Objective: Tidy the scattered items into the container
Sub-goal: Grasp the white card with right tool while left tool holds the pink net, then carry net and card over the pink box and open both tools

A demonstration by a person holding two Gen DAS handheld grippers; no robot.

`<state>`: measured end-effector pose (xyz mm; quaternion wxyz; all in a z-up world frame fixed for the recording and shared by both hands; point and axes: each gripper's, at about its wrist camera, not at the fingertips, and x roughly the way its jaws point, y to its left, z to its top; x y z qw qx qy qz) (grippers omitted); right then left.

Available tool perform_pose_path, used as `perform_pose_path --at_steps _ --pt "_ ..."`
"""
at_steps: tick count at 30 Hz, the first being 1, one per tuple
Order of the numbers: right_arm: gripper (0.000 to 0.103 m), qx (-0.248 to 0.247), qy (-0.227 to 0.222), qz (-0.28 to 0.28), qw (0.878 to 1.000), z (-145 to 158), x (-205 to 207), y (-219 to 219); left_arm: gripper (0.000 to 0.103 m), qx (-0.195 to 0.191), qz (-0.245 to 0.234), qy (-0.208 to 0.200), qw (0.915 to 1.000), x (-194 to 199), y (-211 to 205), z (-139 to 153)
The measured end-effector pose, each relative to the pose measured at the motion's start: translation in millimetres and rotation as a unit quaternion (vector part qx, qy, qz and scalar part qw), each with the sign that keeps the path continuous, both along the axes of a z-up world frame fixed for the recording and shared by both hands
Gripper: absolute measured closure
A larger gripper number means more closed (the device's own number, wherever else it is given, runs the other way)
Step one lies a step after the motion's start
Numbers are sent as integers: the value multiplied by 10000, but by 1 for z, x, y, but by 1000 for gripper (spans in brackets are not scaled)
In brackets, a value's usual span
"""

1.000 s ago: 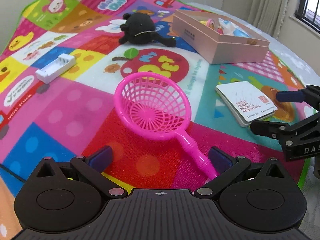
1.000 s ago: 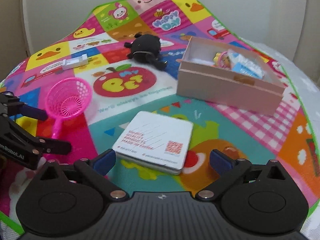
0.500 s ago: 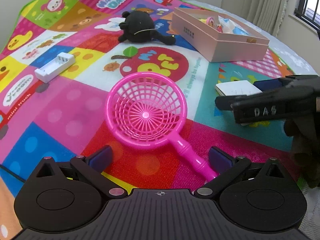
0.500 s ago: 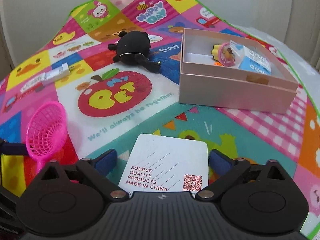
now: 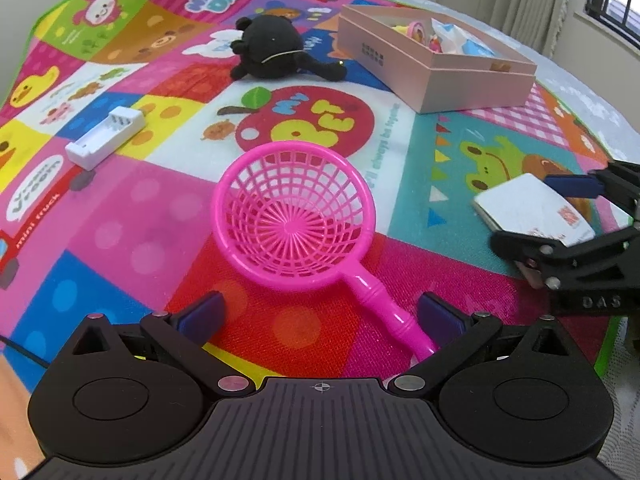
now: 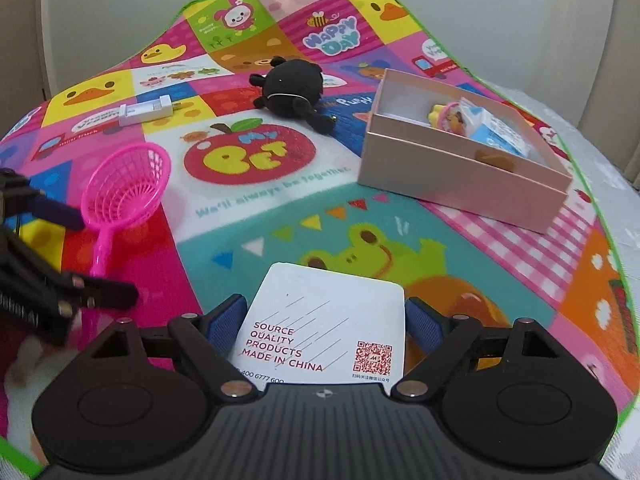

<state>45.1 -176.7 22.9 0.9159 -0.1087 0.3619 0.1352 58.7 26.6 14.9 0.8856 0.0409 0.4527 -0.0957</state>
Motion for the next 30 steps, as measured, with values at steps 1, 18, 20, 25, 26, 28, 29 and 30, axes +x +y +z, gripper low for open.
perform_pose_path --at_steps 1,18,20,25,26,28,29,30 --pt "17 -14 -18 -4 10000 0 -3 -2 0 5 14 -9 10000 2 -1 4" --pt "10 25 -61 -82 9999 -4 -9 -11 0 300 197 -309 9989 22 2 15" --pt "10 26 -44 -75 10000 -3 -8 -11 1 299 149 -370 9988 23 2 17" --pt "12 46 18 -52 10000 -1 -6 -11 17 353 -76 -365 9987 26 -7 17" --pt "16 43 16 -8 10000 0 -7 -10 17 379 -98 -383 9985 26 -9 17" --pt "18 -8 -28 70 10000 1 -10 -8 17 425 -164 -411 9981 24 -11 17" --pt "18 -22 -40 87 10000 2 -10 -8 17 436 -198 -430 9979 23 -12 18" --pt "18 -1 -23 95 10000 2 -10 -9 17 443 -237 -457 9977 22 -13 19"
